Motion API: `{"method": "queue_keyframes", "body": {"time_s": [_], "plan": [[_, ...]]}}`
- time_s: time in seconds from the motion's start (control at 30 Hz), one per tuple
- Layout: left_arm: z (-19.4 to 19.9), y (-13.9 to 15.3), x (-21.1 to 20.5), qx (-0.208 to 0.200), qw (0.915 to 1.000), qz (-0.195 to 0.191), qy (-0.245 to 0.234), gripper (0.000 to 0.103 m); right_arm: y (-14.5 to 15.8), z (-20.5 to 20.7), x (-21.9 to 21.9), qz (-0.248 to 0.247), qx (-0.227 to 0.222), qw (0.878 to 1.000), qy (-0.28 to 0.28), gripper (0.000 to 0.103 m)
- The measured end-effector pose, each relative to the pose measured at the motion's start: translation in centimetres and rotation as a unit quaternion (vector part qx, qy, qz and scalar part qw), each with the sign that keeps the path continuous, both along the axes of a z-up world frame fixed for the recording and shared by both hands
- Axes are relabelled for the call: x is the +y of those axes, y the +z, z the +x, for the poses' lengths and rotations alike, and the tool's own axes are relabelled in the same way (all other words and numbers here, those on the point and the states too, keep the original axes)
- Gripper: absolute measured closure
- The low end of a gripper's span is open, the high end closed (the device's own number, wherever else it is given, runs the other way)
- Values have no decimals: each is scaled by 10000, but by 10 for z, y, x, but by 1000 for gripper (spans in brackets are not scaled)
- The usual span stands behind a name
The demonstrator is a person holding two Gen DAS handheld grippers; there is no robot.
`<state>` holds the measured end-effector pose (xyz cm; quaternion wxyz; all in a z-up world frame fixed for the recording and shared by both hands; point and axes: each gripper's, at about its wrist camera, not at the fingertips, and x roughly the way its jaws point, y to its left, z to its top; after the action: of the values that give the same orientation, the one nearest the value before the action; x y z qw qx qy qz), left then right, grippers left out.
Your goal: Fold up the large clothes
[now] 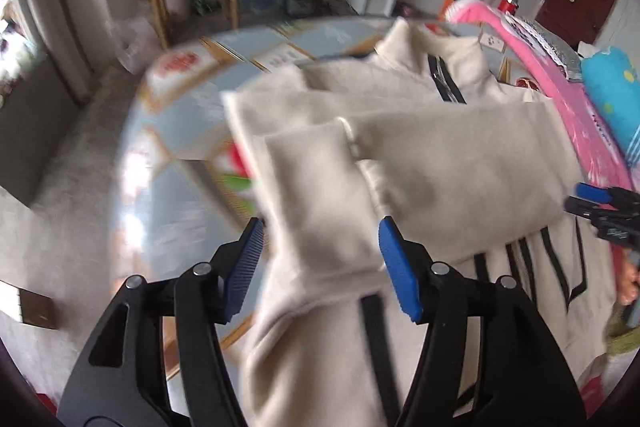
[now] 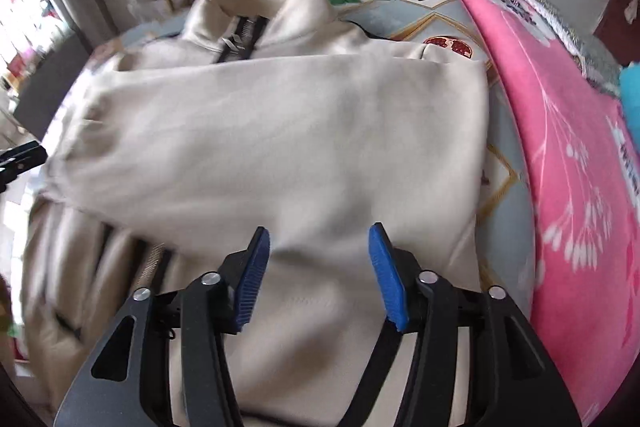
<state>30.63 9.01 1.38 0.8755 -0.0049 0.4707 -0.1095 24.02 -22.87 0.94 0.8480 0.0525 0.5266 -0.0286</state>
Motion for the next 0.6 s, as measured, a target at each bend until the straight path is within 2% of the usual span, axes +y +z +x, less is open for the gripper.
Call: {"method": "queue_keyframes", "body": {"time_s": [0.03,0.13,0.3,0.43,0.53,0.6], "plan": [[-9,4,5,-42,10000,-23,8,42,2,-9,3,139,11,9999,-1,41],[-50,10,17,17,10000,-56,-15,41,-6,-47,29,474,288,9983,181,40],[-113,-6,15,354,9993,-50,-66,38,-23,-95,66,536,635,9962,262,40],[-149,-31,2,526,9982,272,-8,35,-33,-118,79,61,695,9975,125,24],[-161,-46,-1,638,9966,509,89,35,-38,-124,79,-90,631,9979,63,18],[-171,-50,0,557,9966,588,155,33,-42,-127,77,-166,618,9979,-70,13]]}}
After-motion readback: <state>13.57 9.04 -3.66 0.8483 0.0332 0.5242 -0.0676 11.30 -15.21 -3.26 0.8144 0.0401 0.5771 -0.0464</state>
